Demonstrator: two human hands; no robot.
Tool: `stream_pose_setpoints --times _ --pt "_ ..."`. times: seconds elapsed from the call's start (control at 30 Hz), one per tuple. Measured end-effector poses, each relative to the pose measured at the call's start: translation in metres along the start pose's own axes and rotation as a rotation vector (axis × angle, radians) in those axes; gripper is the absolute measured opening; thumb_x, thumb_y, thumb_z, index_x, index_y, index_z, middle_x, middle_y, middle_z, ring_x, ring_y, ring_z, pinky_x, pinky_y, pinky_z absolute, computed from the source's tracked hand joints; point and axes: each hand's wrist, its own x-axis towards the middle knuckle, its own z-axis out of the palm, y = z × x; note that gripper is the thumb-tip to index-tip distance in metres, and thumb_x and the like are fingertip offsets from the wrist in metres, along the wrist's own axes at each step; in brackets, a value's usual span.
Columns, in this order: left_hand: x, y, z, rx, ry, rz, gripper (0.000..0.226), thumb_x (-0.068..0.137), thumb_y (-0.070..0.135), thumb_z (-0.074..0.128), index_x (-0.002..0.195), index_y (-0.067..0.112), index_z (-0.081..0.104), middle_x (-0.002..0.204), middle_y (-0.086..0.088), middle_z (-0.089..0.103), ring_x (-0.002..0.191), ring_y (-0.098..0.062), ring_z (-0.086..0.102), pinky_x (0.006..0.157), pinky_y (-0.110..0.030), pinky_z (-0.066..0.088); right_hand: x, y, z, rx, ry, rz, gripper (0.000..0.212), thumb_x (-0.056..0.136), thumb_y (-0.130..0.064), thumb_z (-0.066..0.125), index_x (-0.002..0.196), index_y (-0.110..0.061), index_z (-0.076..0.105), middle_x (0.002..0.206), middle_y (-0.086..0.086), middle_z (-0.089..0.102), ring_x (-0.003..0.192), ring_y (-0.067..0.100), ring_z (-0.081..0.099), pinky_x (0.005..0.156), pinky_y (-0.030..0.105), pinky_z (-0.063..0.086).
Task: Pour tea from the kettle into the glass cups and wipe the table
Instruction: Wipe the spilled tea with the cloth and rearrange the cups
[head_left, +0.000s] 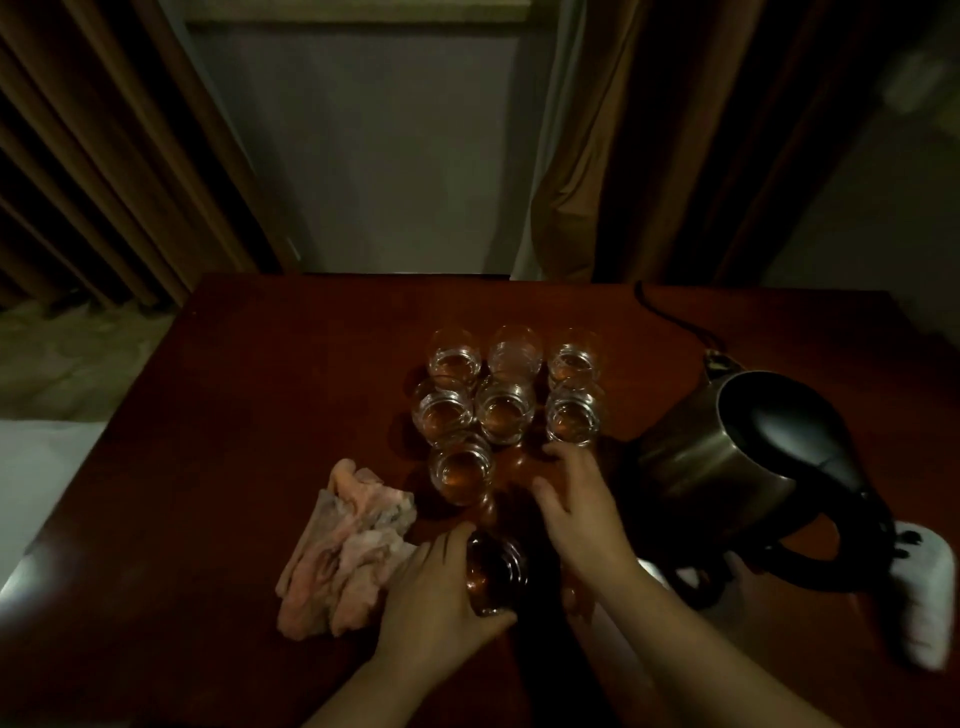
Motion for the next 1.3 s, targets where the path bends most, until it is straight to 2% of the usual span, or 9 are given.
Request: stream_pose_setpoints --times 0.17,0.27,0.47,0.6,0.83,0.93,1.07,1.2,1.3 --pt "0.024 0.029 -0.002 -0.129 0.023 -0.070 0.088 0.063 0.055 0.074 0.133 0.030 0.027 0.134 0.009 0.045 0.113 -0.015 0.055 0.087 -0.032 0.048 -0.037 0.051 -0.003 -0.060 -0.223 0.118 0.073 0.062 -0.033 0.052 0.130 -0.045 0.028 0.140 -0.004 0.044 0.129 0.013 0.045 0.106 0.037 0.041" --pt "0.037 0.048 0.003 -0.196 0.049 -0.094 0.087 0.066 0.047 0.074 0.135 0.027 0.026 0.135 0.005 0.043 0.113 -0.019 0.056 0.086 -0.034 0.049 -0.038 0.060 0.005 -0.068 -0.264 0.104 0.101 0.059 -0.044 0.062 0.144 -0.036 0.007 0.149 -0.005 0.035 0.137 0.010 0.034 0.113 0.036 0.032" --pt "0.051 0.062 0.009 -0.302 0.006 -0.130 0.090 0.070 0.048 0.070 0.141 0.027 0.019 0.139 -0.001 0.043 0.116 -0.020 0.055 0.091 -0.035 0.050 -0.019 0.043 0.008 0.092 -0.045 0.057 0.069 0.069 -0.027 0.076 0.115 -0.053 0.033 0.119 -0.027 0.045 0.114 -0.007 0.049 0.094 0.013 0.040" --pt "0.047 0.054 -0.012 -0.128 -0.059 0.028 0.087 0.083 0.055 0.053 0.148 0.028 0.004 0.157 0.002 0.014 0.134 -0.020 0.038 0.104 -0.032 0.039 -0.012 0.037 0.010 0.096 -0.042 0.049 0.063 0.072 -0.022 0.076 0.107 -0.052 0.035 0.112 -0.026 0.048 0.103 -0.012 0.050 0.082 0.004 0.039" --pt "0.059 0.016 -0.029 -0.059 0.475 -0.177 0.060 0.078 0.028 0.066 0.130 0.012 0.042 0.133 -0.008 0.046 0.124 -0.023 0.040 0.102 -0.033 0.030 0.007 0.023 0.018 0.175 0.008 0.091 0.061 0.068 -0.023 0.080 0.115 -0.036 0.042 0.110 -0.016 0.057 0.101 -0.009 0.055 0.082 0.010 0.042" --pt "0.065 0.016 -0.024 -0.113 0.427 -0.205 0.072 0.073 0.037 0.069 0.134 0.012 0.037 0.136 -0.009 0.042 0.126 -0.026 0.038 0.102 -0.037 0.031 0.013 0.026 0.019 0.188 0.014 0.130 0.078 0.068 -0.027 0.079 0.132 -0.030 0.035 0.126 -0.008 0.054 0.116 0.008 0.054 0.092 0.023 0.044" --pt "0.071 0.015 -0.015 -0.139 0.301 -0.213 0.093 0.069 0.040 0.074 0.142 0.013 0.023 0.143 -0.011 0.034 0.131 -0.027 0.034 0.106 -0.042 0.034 0.017 0.026 0.017 0.176 -0.019 0.139 0.072 0.071 -0.022 0.077 0.124 -0.037 0.031 0.116 -0.018 0.050 0.113 0.004 0.050 0.085 0.007 0.036" --pt "0.072 0.005 -0.013 -0.163 0.311 -0.210 0.089 0.069 0.035 0.076 0.139 0.017 0.026 0.138 -0.010 0.041 0.127 -0.026 0.039 0.101 -0.046 0.041 0.018 0.030 0.022 0.142 -0.059 0.167 0.087 0.071 -0.021 0.077 0.140 -0.027 0.023 0.134 -0.005 0.049 0.126 0.013 0.047 0.102 0.031 0.040" --pt "0.068 -0.004 -0.014 -0.195 0.342 -0.240 0.084 0.066 0.043 0.074 0.135 0.021 0.032 0.133 -0.004 0.045 0.125 -0.024 0.043 0.099 -0.046 0.044 0.018 0.026 0.020 0.127 -0.090 0.160 0.094 0.074 -0.019 0.075 0.145 -0.024 0.013 0.135 -0.012 0.040 0.128 0.008 0.038 0.104 0.027 0.034"
